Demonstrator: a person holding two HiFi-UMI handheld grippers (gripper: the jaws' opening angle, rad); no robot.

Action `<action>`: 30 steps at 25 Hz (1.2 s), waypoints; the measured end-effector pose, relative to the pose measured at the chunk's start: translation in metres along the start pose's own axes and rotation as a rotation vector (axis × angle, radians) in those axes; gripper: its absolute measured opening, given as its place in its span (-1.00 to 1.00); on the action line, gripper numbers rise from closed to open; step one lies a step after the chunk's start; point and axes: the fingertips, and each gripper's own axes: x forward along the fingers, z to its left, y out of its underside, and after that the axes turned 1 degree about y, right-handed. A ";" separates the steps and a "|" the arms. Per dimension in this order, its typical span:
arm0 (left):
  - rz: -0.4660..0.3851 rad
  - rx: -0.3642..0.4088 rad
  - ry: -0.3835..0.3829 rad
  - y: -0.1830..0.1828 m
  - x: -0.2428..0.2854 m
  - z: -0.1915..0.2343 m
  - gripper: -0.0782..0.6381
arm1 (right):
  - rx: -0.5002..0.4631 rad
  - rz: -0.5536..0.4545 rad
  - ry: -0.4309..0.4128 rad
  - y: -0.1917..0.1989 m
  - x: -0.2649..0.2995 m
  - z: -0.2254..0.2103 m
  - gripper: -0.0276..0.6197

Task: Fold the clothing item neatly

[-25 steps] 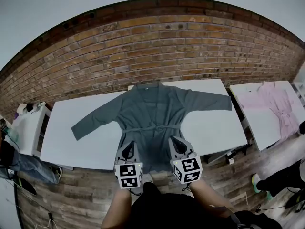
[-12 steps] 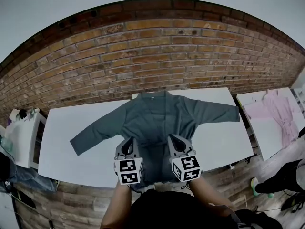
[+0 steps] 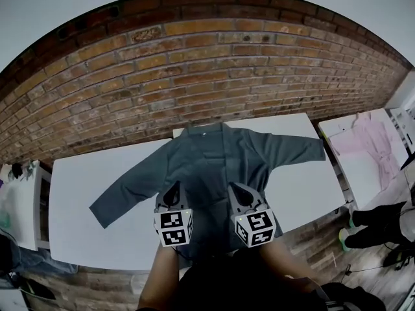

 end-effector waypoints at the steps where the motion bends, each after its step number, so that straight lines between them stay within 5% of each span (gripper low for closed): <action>1: 0.009 -0.005 0.011 0.003 0.004 -0.002 -0.79 | 0.004 0.011 0.009 0.004 0.000 -0.004 -0.91; 15: 0.063 0.016 0.054 -0.001 0.060 -0.059 -0.79 | 0.044 0.083 0.086 0.024 0.004 -0.097 -0.91; 30: 0.141 0.109 0.128 0.005 0.121 -0.152 -0.79 | 0.056 0.225 0.436 0.072 -0.064 -0.358 -0.91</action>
